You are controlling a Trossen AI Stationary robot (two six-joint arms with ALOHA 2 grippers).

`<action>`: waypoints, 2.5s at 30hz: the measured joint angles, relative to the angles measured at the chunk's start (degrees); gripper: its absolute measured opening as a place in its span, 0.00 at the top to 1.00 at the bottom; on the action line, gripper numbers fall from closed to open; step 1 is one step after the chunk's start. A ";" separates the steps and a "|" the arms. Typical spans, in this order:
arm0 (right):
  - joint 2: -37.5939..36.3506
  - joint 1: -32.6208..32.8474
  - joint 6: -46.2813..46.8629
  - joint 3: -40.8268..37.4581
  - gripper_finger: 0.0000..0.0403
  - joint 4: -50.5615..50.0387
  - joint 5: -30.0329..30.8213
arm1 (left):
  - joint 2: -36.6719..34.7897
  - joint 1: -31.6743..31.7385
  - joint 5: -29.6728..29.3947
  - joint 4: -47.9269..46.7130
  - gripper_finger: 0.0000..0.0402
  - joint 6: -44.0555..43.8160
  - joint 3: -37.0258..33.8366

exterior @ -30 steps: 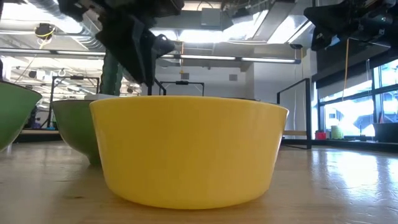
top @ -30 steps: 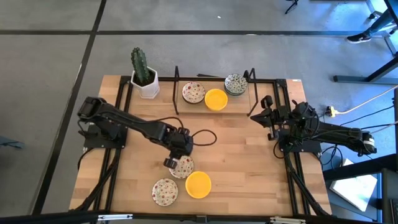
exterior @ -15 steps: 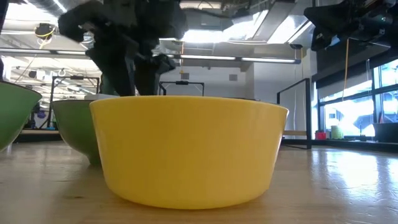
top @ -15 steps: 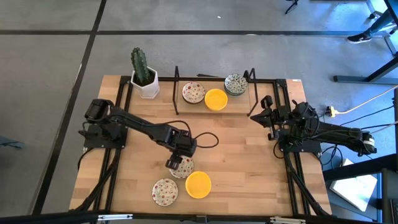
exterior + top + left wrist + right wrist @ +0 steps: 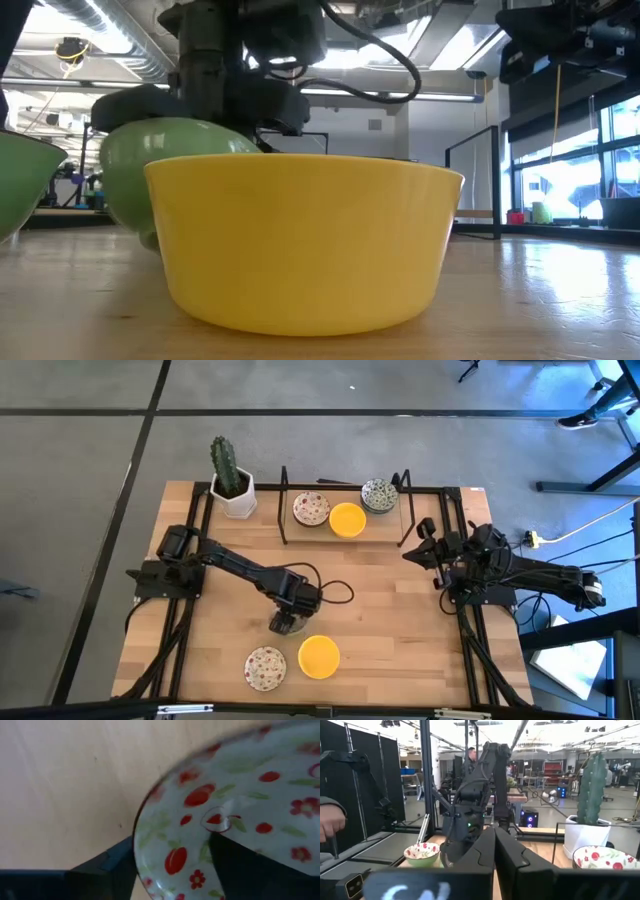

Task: Pick & Place Mini bowls
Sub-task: Stack the red green bowl on top of the red green bowl on the shelf

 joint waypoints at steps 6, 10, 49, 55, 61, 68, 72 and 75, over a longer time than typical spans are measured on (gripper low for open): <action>0.00 0.00 0.09 0.00 0.99 -0.66 -0.03 | -0.27 -0.07 -0.37 0.13 0.47 0.04 -0.09; 0.00 0.00 0.09 0.00 0.99 -1.12 -0.01 | -0.97 -0.10 -1.01 -0.10 0.57 0.06 -0.20; 0.00 0.01 -0.10 0.00 0.99 -3.89 0.54 | -58.59 5.29 -0.82 29.47 0.98 -17.26 -40.02; 0.00 0.02 -0.58 0.00 0.99 -4.53 0.54 | -69.20 2.53 -7.39 43.25 0.98 -23.05 -53.36; 0.00 0.01 -1.48 0.00 0.99 -5.28 0.54 | -73.94 1.14 -10.02 53.77 0.98 -23.10 -62.10; 0.00 0.01 -1.50 0.00 0.99 -5.36 0.54 | -76.15 2.66 -11.03 61.22 0.98 -20.58 -68.80; 0.00 0.01 -1.63 0.00 0.99 -5.36 0.54 | -76.46 3.71 -9.71 63.26 0.98 -19.95 -70.07; 0.00 0.00 -1.63 0.00 0.99 -5.35 0.54 | -76.41 4.11 -9.54 62.66 0.98 -18.52 -70.07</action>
